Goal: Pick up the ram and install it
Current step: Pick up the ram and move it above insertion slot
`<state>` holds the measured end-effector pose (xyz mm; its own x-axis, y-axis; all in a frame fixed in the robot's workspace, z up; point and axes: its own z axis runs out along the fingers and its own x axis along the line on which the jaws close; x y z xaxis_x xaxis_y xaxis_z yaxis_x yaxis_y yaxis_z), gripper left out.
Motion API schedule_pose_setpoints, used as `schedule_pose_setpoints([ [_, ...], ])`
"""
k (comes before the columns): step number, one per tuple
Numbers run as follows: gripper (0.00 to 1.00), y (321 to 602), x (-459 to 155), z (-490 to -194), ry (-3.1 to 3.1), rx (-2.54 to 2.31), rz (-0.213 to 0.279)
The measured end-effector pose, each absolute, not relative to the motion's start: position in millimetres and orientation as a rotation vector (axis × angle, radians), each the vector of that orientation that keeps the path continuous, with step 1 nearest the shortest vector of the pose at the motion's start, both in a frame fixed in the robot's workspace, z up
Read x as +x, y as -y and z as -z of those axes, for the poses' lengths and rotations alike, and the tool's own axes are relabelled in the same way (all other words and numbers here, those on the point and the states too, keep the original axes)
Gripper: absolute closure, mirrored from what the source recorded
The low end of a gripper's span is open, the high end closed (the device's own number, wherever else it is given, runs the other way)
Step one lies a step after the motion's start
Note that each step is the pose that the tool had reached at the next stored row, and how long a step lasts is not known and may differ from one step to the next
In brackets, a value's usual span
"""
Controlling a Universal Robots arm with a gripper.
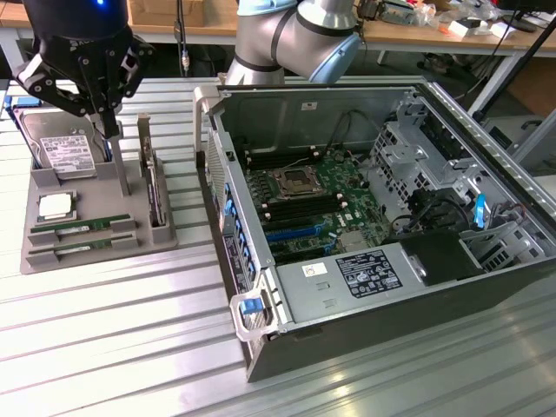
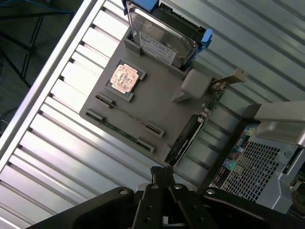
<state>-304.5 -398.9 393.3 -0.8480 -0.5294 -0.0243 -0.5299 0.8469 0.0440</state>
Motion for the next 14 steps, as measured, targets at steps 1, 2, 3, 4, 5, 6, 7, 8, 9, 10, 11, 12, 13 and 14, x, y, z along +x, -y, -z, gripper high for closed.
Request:
schedule_pose_setpoints([
  [1,0.89,398.9,-304.5,-393.3,-3.005,-0.873,-0.077],
  [2,0.89,399.0,-304.5,-393.3,-3.001,-0.889,-0.077],
  [3,0.89,399.0,-304.5,-393.3,-2.998,-0.898,-0.077],
  [4,0.89,398.9,-304.5,-393.3,-2.996,-0.906,-0.077],
  [5,0.89,398.9,-304.5,-393.3,-2.993,-0.917,-0.077],
  [6,0.89,398.9,-304.5,-393.3,-2.988,-0.934,-0.077],
  [7,0.89,399.0,-304.5,-393.3,-2.984,-0.946,-0.077],
  [8,0.89,399.0,-304.5,-393.3,-2.982,-0.954,-0.077],
  [9,0.89,398.9,-304.5,-393.3,-2.977,-0.971,-0.077],
  [10,0.89,398.9,-304.5,-393.3,-2.972,-0.985,-0.077],
  [11,0.89,398.9,-304.5,-393.3,-2.970,-0.992,-0.077],
  [12,0.89,399.0,-304.5,-393.3,-2.968,-1.000,-0.077],
  [13,0.89,399.0,-304.5,-393.3,-2.965,-1.007,-0.077],
  [14,0.89,399.0,-304.5,-393.3,-2.963,-1.014,-0.077],
])
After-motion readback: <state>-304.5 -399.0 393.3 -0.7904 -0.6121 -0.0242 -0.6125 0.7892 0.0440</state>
